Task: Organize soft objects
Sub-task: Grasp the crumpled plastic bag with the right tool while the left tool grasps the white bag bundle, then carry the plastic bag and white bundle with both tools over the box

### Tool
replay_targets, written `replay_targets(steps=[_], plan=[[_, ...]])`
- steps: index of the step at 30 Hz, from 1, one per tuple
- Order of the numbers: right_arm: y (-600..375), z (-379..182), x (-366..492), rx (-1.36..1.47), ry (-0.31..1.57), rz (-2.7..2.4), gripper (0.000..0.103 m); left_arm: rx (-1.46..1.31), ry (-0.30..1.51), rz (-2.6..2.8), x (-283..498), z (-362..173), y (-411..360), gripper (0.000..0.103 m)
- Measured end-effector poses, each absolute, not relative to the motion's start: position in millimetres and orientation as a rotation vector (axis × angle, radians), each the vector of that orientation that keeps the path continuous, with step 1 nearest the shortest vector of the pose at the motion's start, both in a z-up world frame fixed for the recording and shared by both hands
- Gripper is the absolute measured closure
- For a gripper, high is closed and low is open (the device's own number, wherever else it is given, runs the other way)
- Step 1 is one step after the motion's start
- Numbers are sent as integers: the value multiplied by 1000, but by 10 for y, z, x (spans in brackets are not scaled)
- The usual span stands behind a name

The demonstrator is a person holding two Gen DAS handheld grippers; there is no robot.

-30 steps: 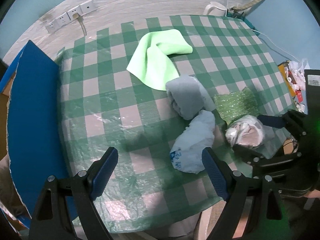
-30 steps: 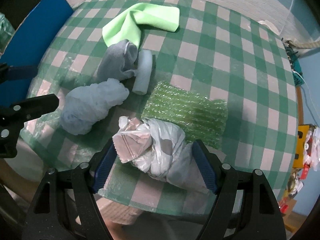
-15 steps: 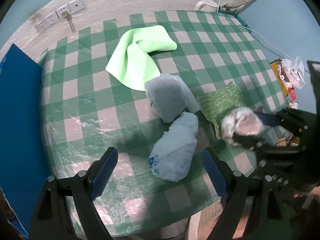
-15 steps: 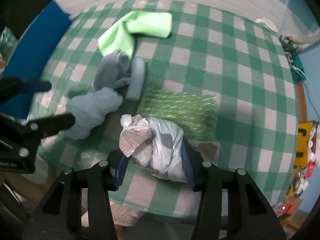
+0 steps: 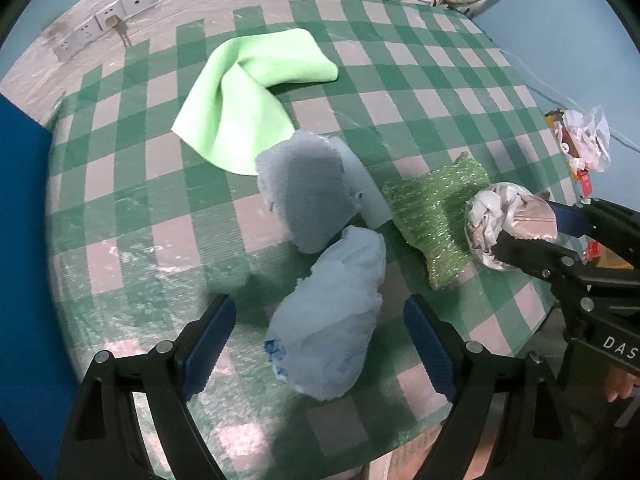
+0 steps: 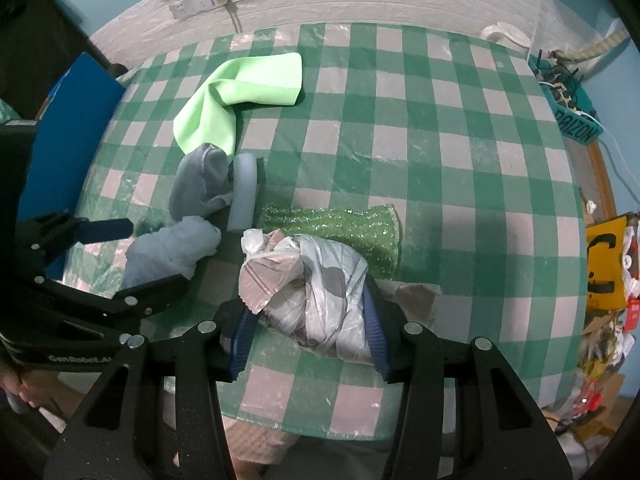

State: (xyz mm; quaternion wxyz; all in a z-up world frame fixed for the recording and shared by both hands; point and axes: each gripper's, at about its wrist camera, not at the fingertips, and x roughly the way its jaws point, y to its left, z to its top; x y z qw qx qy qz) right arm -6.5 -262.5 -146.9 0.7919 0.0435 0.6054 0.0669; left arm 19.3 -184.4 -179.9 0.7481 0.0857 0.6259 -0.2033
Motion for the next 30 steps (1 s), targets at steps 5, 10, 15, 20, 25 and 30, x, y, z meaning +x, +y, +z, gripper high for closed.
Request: replay_targets(steps=[5,10,15,20,25,30], plan=[[-2640,-1457,-54,108,1294,142,55,212,1381,-467,183,-1871,-1934,49],[-2632,-1431,-38,116,1285,147,55,216,1385,-476,166,-1927,-1952,53],[-2575,-1353,-12,110,1266,160,55,223,1362,-487,120,-1838,-1902,56],[-2523,-1246,-4,107,1240,168,55,236,1314,-465,73,-1663,-1818,56],[-2451,-1093,-23,91,1203,177,55,230,1270,-426,78,-1469,-1694,56],[-2373,-970,-25,90,1174,192,55,231,1232,-399,84,-1312,-1629,56]])
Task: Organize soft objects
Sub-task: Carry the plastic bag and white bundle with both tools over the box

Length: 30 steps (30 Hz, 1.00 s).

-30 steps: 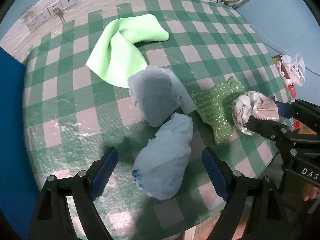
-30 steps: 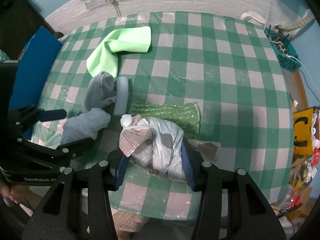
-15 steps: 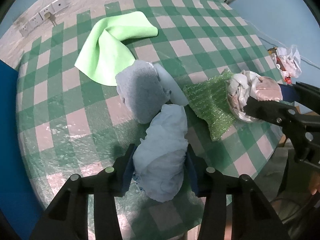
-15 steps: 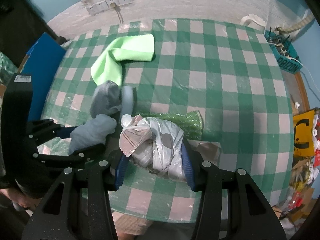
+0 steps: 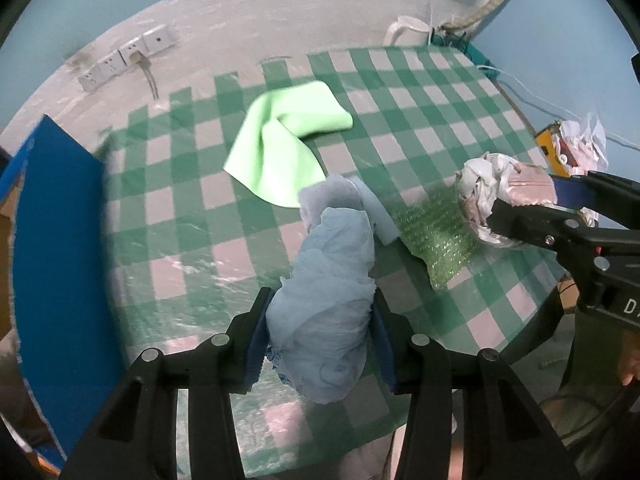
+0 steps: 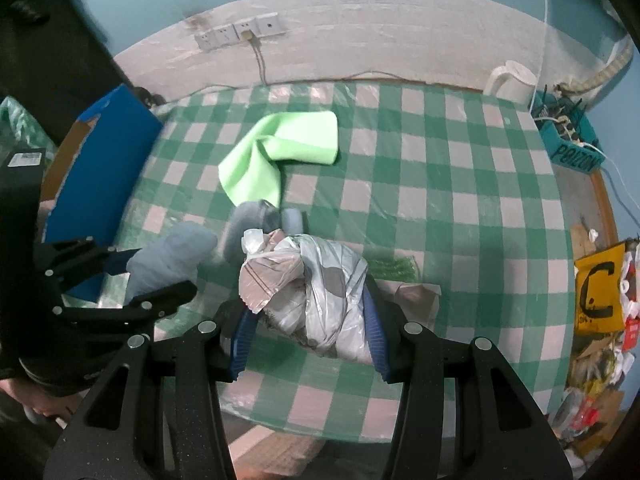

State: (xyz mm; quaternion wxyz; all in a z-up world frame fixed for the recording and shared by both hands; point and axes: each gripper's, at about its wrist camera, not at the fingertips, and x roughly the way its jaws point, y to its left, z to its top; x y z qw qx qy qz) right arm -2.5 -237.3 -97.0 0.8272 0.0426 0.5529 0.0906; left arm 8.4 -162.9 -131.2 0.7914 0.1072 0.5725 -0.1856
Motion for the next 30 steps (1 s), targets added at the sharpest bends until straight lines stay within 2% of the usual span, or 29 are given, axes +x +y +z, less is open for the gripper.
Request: replay_targets(steps=[30], plan=[[-1673,-345,174,70,1046,316,55,169,1114,-244,74,-659,-846,56]])
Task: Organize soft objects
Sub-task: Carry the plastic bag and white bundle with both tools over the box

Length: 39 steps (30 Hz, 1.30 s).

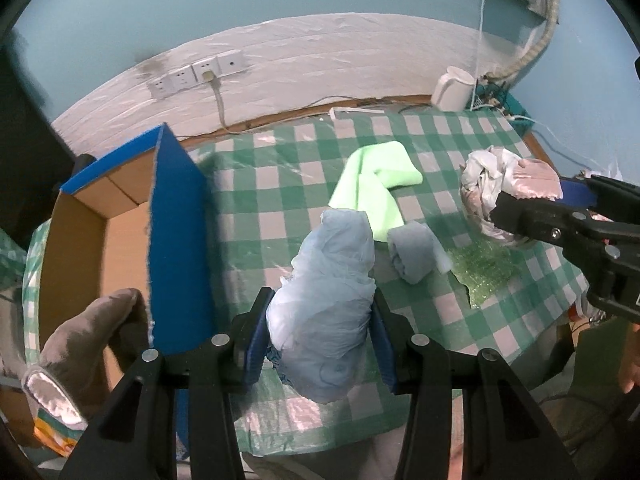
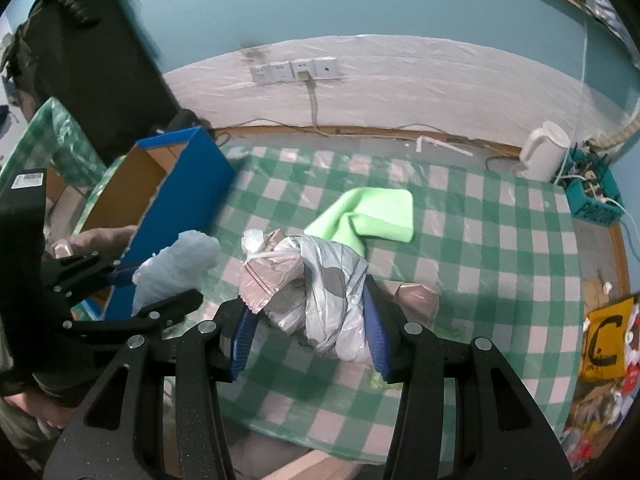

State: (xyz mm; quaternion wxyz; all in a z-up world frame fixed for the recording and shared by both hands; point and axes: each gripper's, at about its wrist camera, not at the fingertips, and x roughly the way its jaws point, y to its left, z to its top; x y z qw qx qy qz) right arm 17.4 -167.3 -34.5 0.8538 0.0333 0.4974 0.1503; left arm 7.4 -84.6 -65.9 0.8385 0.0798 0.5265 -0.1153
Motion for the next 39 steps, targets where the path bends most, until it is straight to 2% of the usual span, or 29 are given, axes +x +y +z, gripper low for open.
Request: replay_targets(steps=[19,39], plan=[[-906,-125,420,14,1012,412,55,79,1070,-124,130,-424,-111,56],[138,-118,660,-78,1035,536,55,-10,1082,11,156,-522,783,56]])
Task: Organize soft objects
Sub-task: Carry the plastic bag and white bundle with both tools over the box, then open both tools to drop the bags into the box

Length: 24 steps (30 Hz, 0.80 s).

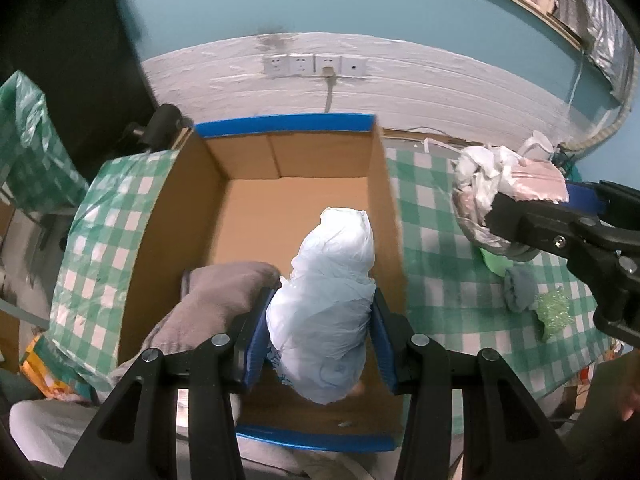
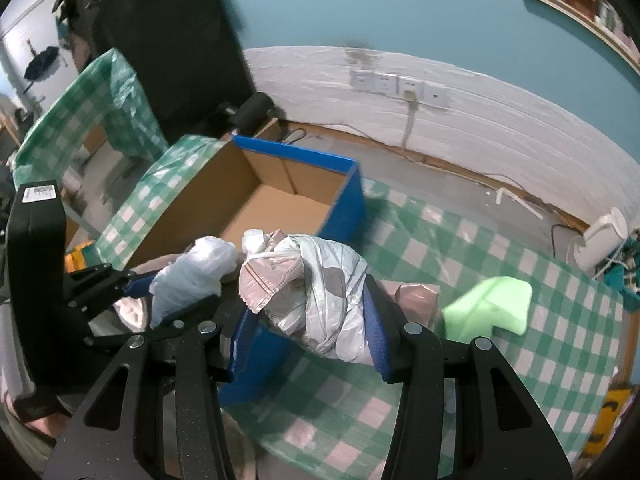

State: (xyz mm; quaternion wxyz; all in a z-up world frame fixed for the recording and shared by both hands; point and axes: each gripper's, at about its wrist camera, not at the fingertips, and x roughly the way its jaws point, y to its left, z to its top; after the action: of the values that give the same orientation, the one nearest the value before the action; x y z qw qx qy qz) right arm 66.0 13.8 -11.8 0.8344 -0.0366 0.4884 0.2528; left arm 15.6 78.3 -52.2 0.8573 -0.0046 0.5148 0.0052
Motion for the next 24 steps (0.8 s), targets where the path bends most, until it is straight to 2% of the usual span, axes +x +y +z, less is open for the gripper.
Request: replay_targets(steps=[16,19,21,24], plan=[[845,-374,790,-146,1098,591,55,-72,1124,51,159,-767,1225,54],[911,-449,820,-148,1113,602,54,-72,1126,61,158,-788,1240,43],[939,-483,847,-140,1119,603,52,-72,1125,60,164,-795,1248,30],[949,-504,881,-142,1110,575,48,-63,1111,70,163,-778,1260,22]])
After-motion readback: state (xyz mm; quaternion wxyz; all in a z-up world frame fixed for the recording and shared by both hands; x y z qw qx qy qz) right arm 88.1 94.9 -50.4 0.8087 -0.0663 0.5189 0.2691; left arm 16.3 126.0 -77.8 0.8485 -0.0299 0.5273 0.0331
